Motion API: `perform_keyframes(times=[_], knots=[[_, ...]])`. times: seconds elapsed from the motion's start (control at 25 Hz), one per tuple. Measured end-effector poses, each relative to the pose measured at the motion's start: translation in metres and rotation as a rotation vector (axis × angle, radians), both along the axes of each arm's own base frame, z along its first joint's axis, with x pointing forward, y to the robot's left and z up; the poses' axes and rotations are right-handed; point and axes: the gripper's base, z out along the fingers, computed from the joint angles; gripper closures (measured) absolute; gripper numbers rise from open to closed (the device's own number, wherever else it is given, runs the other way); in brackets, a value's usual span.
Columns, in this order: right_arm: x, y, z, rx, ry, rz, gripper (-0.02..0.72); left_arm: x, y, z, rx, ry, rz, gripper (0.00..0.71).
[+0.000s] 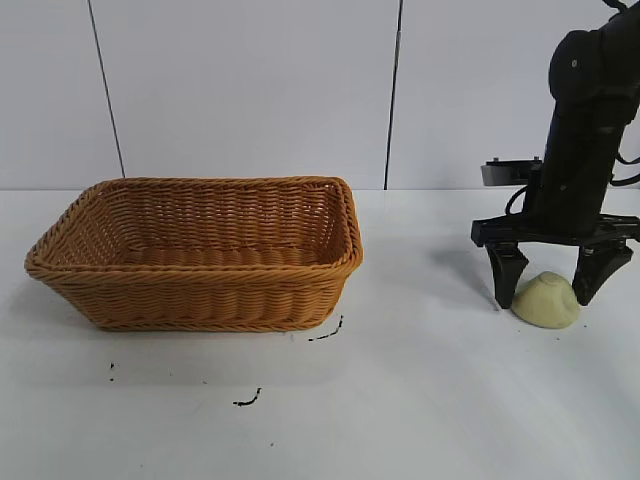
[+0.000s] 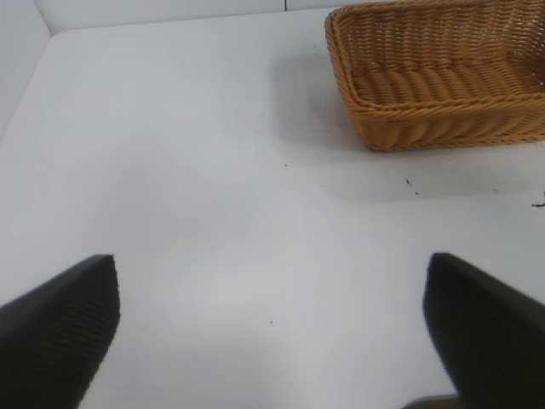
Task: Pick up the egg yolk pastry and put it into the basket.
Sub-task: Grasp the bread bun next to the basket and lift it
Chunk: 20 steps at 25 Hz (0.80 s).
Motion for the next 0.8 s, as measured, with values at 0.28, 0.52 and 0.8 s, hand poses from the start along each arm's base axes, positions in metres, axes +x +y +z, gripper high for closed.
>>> perform_keyframes(times=[0.28,0.52,0.8], knots=[[0.000,0.000,0.000,0.000,0.000,0.000,0.472,0.000,0.000,0.000,0.000,0.000,0.000,0.014],[0.000,0.000,0.007,-0.001,0.002,0.000,0.537,0.000,0.000,0.000,0.000,0.000,0.000,0.014],[0.006,0.000,0.080,0.004,-0.067,-0.002,0.542,0.000,0.000,0.000,0.000,0.000,0.000,0.014]])
